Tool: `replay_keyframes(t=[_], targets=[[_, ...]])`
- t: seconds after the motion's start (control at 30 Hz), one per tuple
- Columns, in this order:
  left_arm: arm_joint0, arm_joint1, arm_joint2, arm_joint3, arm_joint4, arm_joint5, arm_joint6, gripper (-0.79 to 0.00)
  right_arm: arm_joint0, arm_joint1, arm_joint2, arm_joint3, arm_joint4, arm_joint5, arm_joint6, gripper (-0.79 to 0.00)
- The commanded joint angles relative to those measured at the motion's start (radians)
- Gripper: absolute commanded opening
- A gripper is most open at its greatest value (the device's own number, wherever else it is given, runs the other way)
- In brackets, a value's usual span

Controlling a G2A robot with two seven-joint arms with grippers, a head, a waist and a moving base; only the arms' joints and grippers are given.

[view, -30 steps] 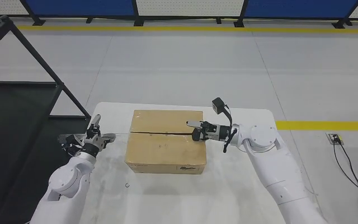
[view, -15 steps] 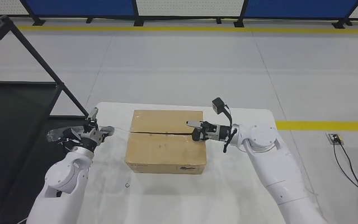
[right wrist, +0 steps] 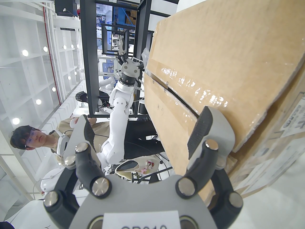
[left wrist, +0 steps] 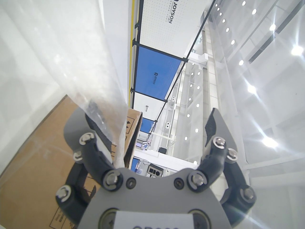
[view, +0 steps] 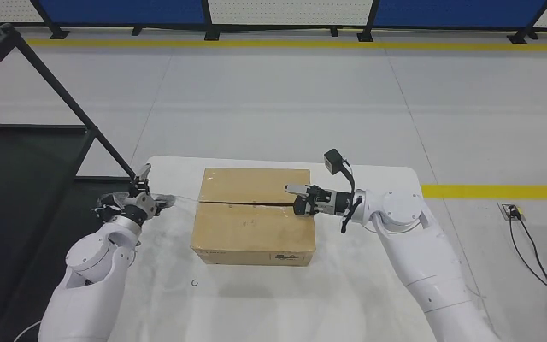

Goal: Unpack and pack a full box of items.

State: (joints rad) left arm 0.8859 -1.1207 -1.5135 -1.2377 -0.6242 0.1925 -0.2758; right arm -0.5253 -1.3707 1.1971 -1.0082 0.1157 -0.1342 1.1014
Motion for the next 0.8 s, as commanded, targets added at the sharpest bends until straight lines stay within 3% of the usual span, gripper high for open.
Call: replay_keyframes(t=[0.0,0.3,0.77], targets=[[-0.014,-0.001,0.003,0.018,0.003,-0.001,-0.004,0.0,0.0,0.0,0.0,0.0,0.0,0.0,0.0,0.0],[-0.037,-0.001,0.027,0.051,0.031,0.039,-0.04,0.0,0.0,0.0,0.0,0.0,0.0,0.0,0.0,0.0],[0.146,0.025,-0.016,-0.135,0.19,0.132,-0.061,0.0,0.0,0.0,0.0,0.0,0.0,0.0,0.0,0.0]])
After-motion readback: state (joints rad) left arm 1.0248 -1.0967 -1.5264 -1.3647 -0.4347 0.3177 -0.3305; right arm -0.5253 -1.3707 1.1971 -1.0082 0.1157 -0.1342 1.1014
